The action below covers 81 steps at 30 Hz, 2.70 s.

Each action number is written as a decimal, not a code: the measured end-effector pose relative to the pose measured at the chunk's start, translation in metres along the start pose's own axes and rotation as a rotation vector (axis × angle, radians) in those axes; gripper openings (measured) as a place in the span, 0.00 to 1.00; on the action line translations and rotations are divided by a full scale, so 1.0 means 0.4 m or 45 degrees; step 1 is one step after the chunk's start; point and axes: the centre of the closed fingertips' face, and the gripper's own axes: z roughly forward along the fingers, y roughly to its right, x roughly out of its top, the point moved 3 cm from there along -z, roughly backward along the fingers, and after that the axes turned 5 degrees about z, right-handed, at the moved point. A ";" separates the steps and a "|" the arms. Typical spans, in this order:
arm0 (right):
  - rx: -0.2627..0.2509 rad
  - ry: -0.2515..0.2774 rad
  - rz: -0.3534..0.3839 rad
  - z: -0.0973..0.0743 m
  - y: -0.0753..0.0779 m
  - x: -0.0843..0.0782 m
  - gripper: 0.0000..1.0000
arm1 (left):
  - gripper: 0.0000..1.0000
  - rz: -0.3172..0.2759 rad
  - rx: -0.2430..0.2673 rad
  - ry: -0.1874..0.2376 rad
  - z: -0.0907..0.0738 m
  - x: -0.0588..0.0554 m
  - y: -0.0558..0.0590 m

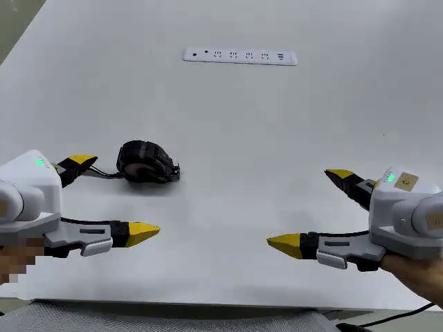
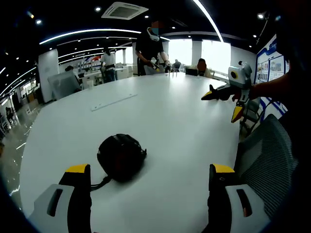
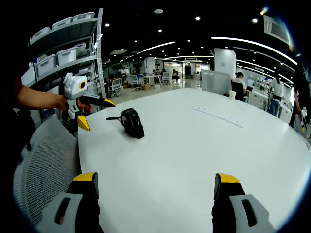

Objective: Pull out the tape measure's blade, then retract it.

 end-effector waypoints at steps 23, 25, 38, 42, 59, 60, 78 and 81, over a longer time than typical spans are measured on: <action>0.109 -0.063 -0.109 0.064 0.019 0.015 0.99 | 0.99 0.071 -0.082 -0.061 0.041 0.000 -0.039; 0.117 -0.076 -0.125 0.071 0.024 0.015 0.99 | 0.99 0.073 -0.091 -0.062 0.045 0.002 -0.045; 0.195 -0.120 -0.195 0.119 0.041 0.028 0.96 | 0.93 0.135 -0.155 -0.103 0.078 0.003 -0.073; 0.231 -0.142 -0.223 0.140 0.036 0.028 0.95 | 0.89 0.156 -0.185 -0.127 0.082 -0.001 -0.081; 0.388 -0.176 -0.327 0.238 0.010 0.051 0.88 | 0.77 0.240 -0.268 -0.198 0.109 -0.006 -0.120; 0.397 -0.175 -0.334 0.243 0.008 0.053 0.87 | 0.76 0.246 -0.273 -0.201 0.111 -0.005 -0.122; 0.550 -0.166 -0.459 0.328 -0.046 0.092 0.72 | 0.57 0.385 -0.378 -0.312 0.145 -0.015 -0.147; 0.571 -0.165 -0.484 0.344 -0.049 0.096 0.68 | 0.55 0.404 -0.390 -0.326 0.150 -0.019 -0.152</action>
